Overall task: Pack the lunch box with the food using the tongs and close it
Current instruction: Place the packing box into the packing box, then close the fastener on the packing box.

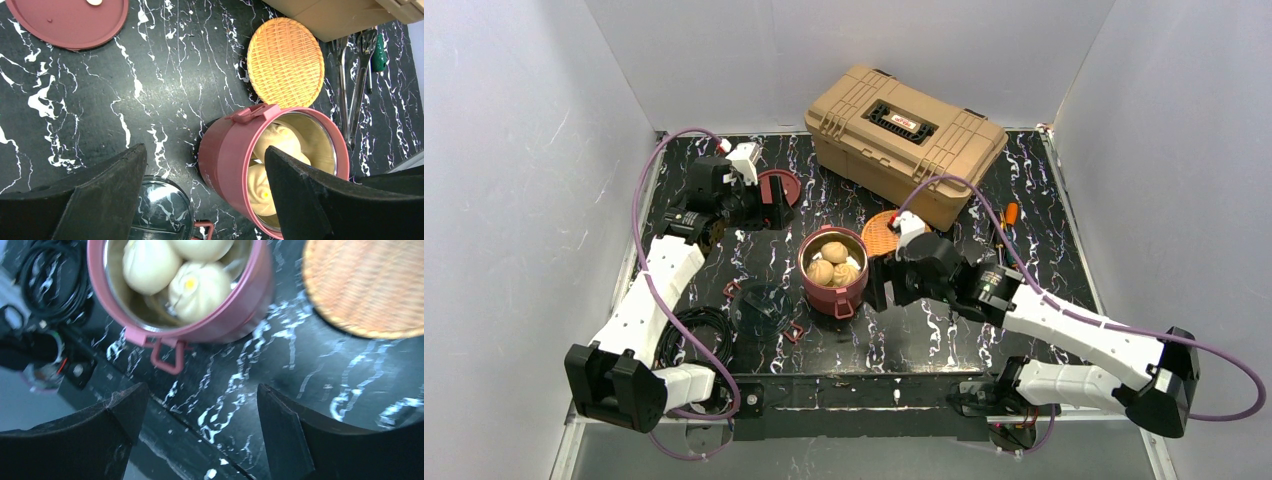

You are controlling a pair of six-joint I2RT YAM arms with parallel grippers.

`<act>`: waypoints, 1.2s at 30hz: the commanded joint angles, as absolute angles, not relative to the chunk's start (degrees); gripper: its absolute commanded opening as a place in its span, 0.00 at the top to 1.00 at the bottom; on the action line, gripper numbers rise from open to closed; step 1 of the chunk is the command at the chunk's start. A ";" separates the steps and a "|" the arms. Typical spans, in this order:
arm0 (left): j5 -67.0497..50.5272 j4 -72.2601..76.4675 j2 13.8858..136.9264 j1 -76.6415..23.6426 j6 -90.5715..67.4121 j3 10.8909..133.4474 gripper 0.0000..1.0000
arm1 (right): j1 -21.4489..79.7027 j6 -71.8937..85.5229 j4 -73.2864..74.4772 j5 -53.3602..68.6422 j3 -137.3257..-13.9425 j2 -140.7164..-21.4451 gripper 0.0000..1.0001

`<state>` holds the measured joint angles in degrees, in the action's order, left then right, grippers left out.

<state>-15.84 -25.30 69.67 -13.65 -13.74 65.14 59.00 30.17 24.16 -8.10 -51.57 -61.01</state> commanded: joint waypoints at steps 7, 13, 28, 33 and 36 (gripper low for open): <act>-17.59 -25.39 70.93 -13.49 -13.98 64.83 0.14 | 60.36 36.36 1.94 3.49 -40.98 -63.78 0.13; -17.53 -25.75 71.50 -13.47 -13.97 65.13 0.14 | 61.16 38.21 -3.13 -1.45 -36.70 -64.17 0.14; -18.37 -25.66 71.86 -13.52 -14.06 65.06 0.14 | 61.53 38.34 -12.19 -10.76 -29.58 -68.77 0.16; -18.10 -25.66 71.55 -13.52 -13.97 65.08 0.14 | 61.47 39.56 -9.82 -12.15 -29.18 -69.05 0.16; -18.13 -25.66 71.39 -13.53 -13.97 65.11 0.14 | 61.52 40.07 -10.02 -11.48 -28.66 -68.46 0.16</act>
